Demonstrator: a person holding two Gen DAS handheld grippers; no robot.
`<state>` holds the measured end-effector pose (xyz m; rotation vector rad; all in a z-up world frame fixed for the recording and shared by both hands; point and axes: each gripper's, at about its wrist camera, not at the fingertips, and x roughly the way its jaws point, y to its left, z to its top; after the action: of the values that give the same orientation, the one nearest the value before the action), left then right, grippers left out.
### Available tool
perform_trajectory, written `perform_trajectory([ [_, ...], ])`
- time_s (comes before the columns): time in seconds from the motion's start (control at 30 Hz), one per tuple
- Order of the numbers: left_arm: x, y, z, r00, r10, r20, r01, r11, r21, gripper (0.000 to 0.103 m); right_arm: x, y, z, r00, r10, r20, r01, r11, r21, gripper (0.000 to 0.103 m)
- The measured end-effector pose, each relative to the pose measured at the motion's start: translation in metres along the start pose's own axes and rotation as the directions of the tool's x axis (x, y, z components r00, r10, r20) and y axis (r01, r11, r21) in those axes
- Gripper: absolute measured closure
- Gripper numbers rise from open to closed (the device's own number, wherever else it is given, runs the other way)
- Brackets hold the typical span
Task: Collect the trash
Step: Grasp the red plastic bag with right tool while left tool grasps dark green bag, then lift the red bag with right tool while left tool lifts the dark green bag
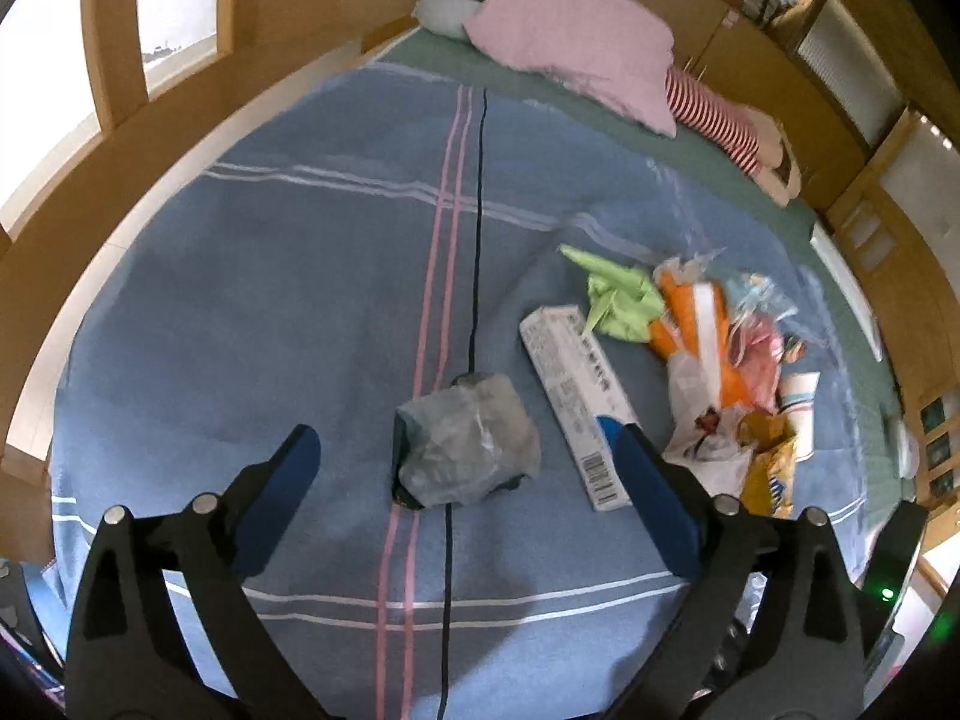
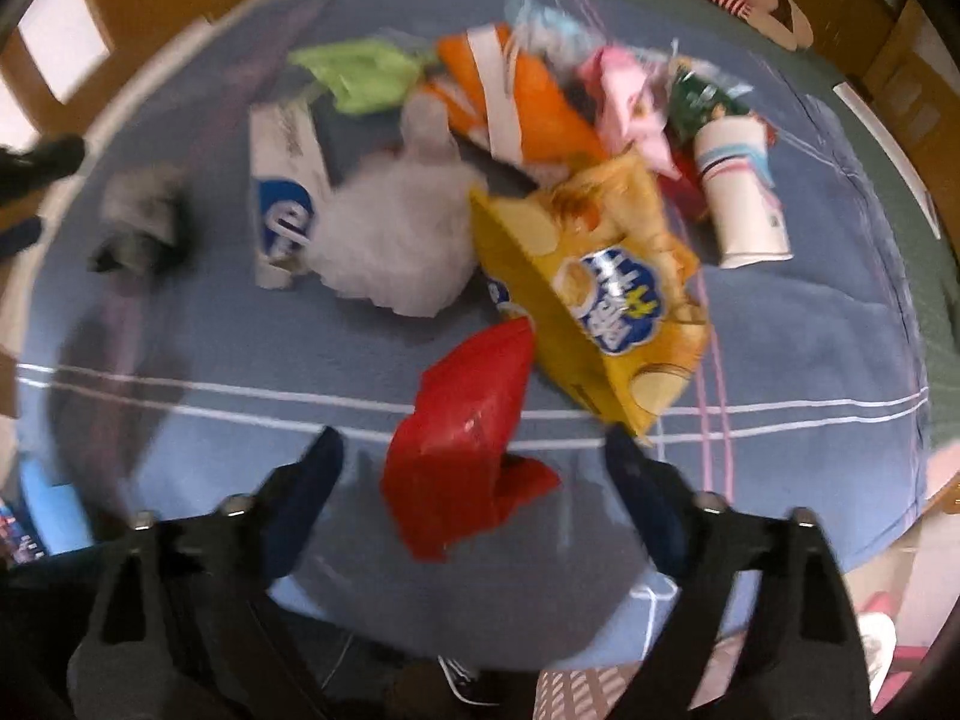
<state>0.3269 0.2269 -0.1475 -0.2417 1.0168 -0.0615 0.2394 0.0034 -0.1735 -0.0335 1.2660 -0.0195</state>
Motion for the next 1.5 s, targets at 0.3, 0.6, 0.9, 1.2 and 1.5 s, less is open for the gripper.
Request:
perform_trajectory([
  [0.3,0.052,-0.028,-0.015,0.990,0.072,-0.124,-0.059,0.993,0.105,0.009,-0.010,-0.004,-0.016,0.996,0.094,-0.005,-0.093,0.994,0.063,0.071],
  [0.6,0.060,-0.015,-0.025,0.985,0.106,-0.133,-0.098,0.993,0.069,0.050,-0.050,0.004,-0.040,0.991,0.097,0.097,-0.101,0.994,0.034,0.071],
  [0.9,0.032,-0.012,-0.037,0.992,-0.017,-0.123,0.020,0.999,0.025,0.056,-0.050,0.003,-0.045,0.986,0.118,0.115,-0.126,0.990,0.063,0.071],
  [1.2,-0.002,0.025,-0.035,0.929,-0.333,-0.164,0.306,0.937,-0.168,0.052,-0.057,-0.012,-0.048,0.980,0.136,0.147,-0.154,0.981,0.121,0.071],
  [1.5,-0.010,0.043,-0.034,0.913,-0.362,-0.186,0.323,0.923,-0.208,0.023,-0.050,-0.019,-0.052,0.977,0.162,0.138,-0.182,0.972,0.146,0.071],
])
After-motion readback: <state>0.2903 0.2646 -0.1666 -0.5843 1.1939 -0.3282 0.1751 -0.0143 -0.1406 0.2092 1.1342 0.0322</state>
